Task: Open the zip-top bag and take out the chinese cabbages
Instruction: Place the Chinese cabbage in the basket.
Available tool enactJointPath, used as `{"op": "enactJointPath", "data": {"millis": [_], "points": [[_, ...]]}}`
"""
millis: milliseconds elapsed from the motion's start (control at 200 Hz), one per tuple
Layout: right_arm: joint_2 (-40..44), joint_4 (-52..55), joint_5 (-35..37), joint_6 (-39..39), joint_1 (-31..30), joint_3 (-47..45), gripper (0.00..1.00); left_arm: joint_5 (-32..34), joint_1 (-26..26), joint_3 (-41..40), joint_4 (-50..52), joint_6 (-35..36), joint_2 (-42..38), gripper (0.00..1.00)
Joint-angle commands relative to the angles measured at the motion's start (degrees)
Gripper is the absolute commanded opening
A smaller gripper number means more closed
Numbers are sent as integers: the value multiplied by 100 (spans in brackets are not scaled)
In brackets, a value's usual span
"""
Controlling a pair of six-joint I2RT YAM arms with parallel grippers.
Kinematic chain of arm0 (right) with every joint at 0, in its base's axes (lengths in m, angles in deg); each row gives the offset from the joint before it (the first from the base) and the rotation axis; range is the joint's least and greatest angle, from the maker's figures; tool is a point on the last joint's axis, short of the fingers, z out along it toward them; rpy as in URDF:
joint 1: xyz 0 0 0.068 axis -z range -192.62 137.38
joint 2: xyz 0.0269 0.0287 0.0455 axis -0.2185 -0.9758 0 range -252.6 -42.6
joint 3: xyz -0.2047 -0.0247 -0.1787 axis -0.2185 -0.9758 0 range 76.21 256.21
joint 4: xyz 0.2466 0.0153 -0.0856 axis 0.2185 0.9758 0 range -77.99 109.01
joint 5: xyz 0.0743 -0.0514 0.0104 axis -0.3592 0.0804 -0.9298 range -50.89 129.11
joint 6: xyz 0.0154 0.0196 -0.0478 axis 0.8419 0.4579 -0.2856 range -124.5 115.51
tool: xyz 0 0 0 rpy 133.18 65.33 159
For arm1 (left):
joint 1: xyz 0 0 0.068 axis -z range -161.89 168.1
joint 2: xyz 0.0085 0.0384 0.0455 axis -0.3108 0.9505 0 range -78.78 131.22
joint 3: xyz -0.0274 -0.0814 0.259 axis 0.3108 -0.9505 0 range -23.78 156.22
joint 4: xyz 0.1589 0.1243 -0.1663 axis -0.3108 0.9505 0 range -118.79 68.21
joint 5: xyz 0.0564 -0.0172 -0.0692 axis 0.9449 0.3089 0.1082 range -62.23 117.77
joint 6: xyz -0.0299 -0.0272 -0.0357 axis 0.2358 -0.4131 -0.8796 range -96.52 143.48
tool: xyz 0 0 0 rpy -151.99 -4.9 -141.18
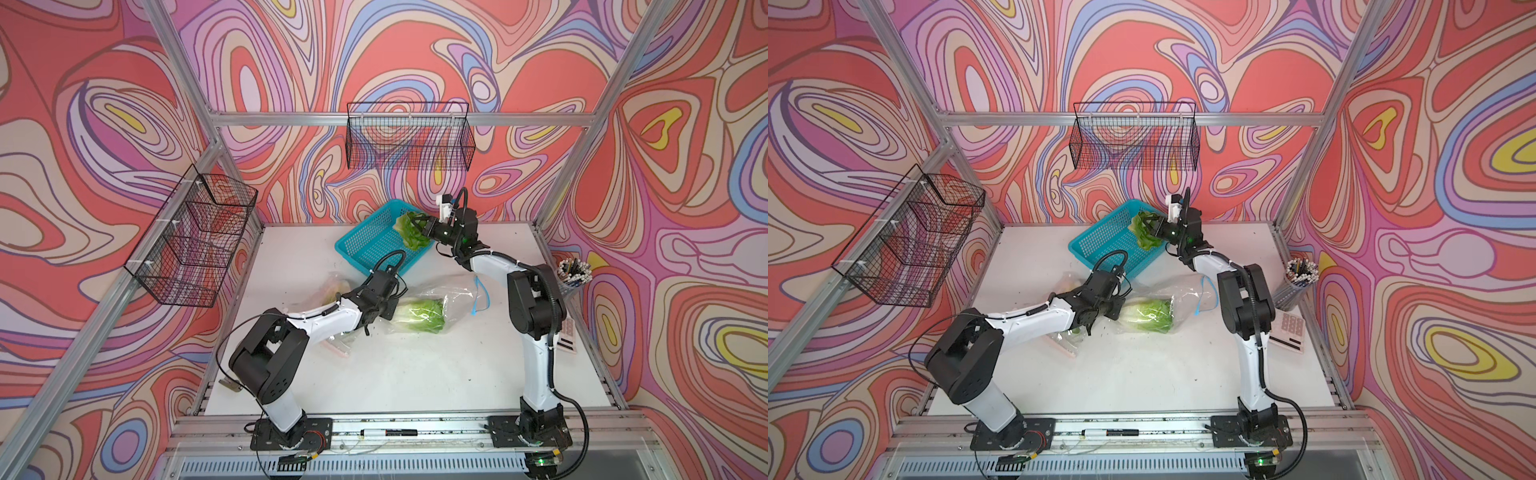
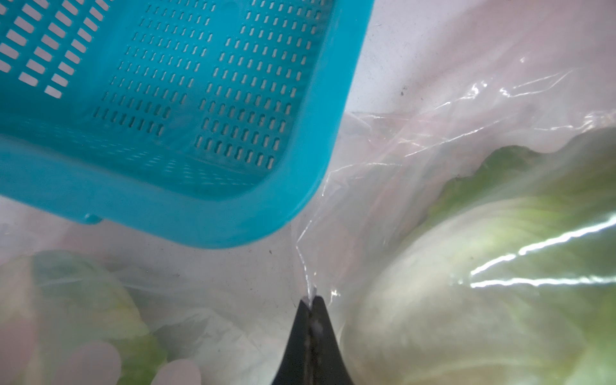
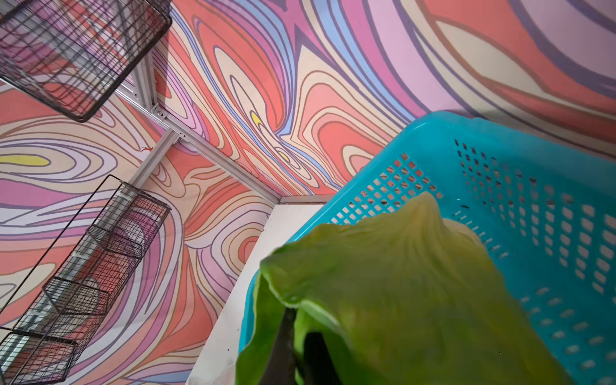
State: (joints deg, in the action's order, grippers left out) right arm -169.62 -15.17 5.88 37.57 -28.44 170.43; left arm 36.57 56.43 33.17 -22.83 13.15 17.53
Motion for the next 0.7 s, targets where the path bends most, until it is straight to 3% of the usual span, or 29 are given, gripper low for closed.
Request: {"op": "enactJointPath", "data": {"millis": [0,160,376,696], "points": [[-366,-448,72,78,-10,515,0,-71,35,-53,-31,-31,-96,0],[-1063,-306,35,83,-9,1249,0,-124,35,-26,-22,-31,-51,0],[-1837,966,28,-272,6,2398,0,-176,35,-13,-33,-48,-51,0],[-1220,2073,775,-1037,110,1589,0,-115,35,71,-5,-131,23,0]]}}
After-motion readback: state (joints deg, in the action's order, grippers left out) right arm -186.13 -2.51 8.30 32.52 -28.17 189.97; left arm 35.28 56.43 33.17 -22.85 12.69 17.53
